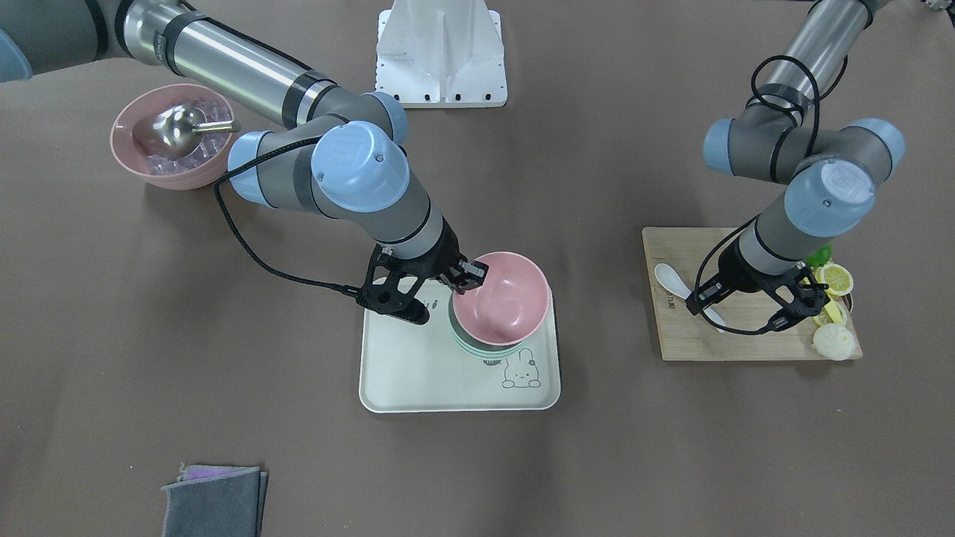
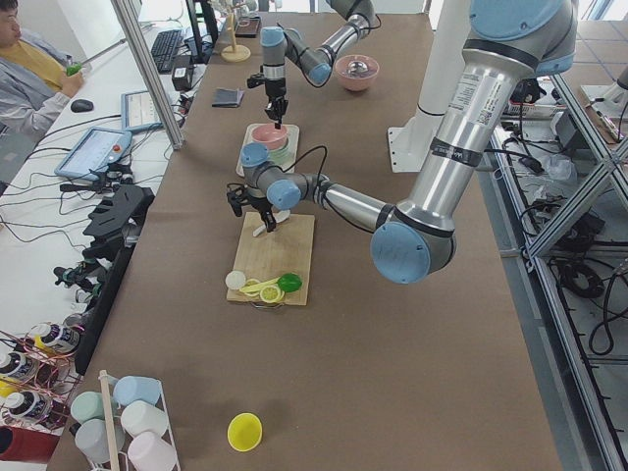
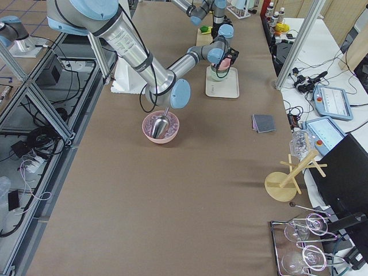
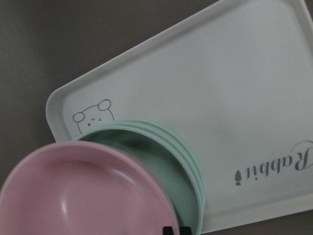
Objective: Stack pink bowl on green and place spoon
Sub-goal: 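Release pink bowl, lift right gripper while left gripper lifts white spoon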
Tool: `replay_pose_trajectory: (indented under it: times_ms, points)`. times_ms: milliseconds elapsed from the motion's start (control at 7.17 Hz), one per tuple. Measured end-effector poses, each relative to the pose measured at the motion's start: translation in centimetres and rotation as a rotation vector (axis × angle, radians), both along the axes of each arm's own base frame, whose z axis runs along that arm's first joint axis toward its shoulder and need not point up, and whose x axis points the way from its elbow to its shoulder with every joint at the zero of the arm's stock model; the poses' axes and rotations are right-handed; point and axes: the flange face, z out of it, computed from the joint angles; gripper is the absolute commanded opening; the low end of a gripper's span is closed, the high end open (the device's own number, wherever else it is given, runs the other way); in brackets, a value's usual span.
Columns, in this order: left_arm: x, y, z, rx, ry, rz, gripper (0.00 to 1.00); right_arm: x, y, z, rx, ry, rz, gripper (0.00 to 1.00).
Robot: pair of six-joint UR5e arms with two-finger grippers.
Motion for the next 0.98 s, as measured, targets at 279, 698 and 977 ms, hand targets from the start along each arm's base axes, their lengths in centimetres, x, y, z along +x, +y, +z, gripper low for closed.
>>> replay_pose_trajectory:
  times_ms: [279,698,977]
  points:
    - [0.2,0.1,0.3,-0.004,-0.002,0.003,0.31,1.6,-0.1,-0.2,0.012,-0.019,-0.003,1.00]
    - [0.6,0.3,0.3,-0.005,0.000,0.008,0.00,4.5,-0.7,0.0,0.009,-0.047,-0.007,1.00]
    - [0.8,0.2,-0.9,0.010,0.016,0.012,0.00,8.8,-1.8,1.5,0.003,-0.075,-0.022,1.00]
